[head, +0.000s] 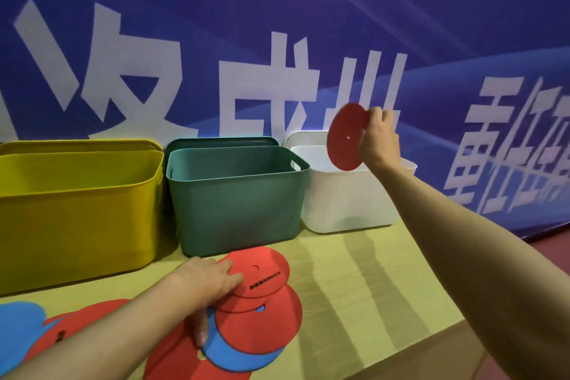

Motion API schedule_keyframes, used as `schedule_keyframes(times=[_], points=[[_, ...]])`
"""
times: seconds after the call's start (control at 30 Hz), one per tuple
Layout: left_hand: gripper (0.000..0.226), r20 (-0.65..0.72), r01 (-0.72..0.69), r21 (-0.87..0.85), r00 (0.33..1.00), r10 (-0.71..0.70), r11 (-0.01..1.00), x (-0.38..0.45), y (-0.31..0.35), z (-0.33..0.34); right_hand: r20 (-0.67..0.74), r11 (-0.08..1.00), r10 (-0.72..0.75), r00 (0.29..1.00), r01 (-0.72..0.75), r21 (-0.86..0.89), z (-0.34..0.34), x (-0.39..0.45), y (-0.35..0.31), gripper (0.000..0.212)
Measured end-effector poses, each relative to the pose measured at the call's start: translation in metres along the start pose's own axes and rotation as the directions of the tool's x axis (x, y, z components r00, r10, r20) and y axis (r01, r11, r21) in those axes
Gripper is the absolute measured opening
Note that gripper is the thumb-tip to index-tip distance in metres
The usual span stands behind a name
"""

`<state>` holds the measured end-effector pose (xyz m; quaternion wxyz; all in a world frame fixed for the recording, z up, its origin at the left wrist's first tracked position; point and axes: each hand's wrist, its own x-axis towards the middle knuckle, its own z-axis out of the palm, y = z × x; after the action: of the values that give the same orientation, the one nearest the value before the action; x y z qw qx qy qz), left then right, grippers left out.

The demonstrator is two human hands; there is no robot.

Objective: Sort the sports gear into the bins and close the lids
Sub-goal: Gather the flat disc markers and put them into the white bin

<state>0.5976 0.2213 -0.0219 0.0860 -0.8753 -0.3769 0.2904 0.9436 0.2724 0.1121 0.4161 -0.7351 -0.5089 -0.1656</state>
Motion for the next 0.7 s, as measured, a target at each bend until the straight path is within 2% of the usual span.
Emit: schedule_keyframes(times=[0.03,0.07,0.13,0.23,0.33,0.43,0.5,0.57,0.63,0.7], points=[[0.066,-0.001,-0.003,0.007,1.000,0.003,1.000,0.001,0.000,0.000,0.090,0.995,0.054,0.995,-0.046,-0.087,0.006,0.003,0.004,0.045],[0.069,-0.005,-0.004,0.014,1.000,0.004,1.000,0.001,0.001,0.000,0.154,0.976,0.059,0.986,-0.025,-0.214,0.011,0.002,0.008,0.061],[0.078,0.002,0.004,0.016,1.000,-0.004,1.000,0.002,0.000,0.002,0.196,0.889,-0.085,0.977,0.163,-0.427,0.021,-0.010,0.014,0.079],[0.102,-0.003,0.002,0.010,1.000,-0.002,1.000,0.003,-0.006,0.007,0.251,0.783,-0.309,0.917,0.395,-0.480,0.030,-0.040,0.014,0.079],[0.124,-0.011,0.010,-0.002,1.000,-0.010,1.000,0.003,-0.012,0.013,0.329,0.753,-0.371,0.869,0.488,-0.441,0.031,-0.074,0.008,0.075],[0.121,-0.044,0.018,-0.007,0.999,-0.019,1.000,0.002,-0.013,0.018,0.425,0.733,-0.428,0.798,0.581,-0.354,0.036,-0.110,-0.006,0.072],[0.115,-0.081,0.030,0.002,0.996,-0.030,1.000,-0.002,-0.014,0.023,0.538,0.696,-0.462,0.705,0.665,-0.273,0.044,-0.136,-0.018,0.075],[0.106,-0.098,0.052,-0.002,0.994,-0.052,0.999,-0.010,-0.014,0.030,0.694,0.718,-0.428,0.580,0.684,-0.129,0.057,-0.164,-0.030,0.083],[0.094,-0.114,0.072,-0.026,0.991,-0.074,0.997,-0.018,-0.013,0.037,0.819,0.803,-0.364,0.444,0.595,0.035,0.070,-0.193,-0.043,0.094],[0.082,-0.123,0.089,-0.056,0.988,-0.095,0.994,-0.027,-0.013,0.046,0.868,0.830,-0.364,0.337,0.541,0.138,0.082,-0.219,-0.054,0.097]])
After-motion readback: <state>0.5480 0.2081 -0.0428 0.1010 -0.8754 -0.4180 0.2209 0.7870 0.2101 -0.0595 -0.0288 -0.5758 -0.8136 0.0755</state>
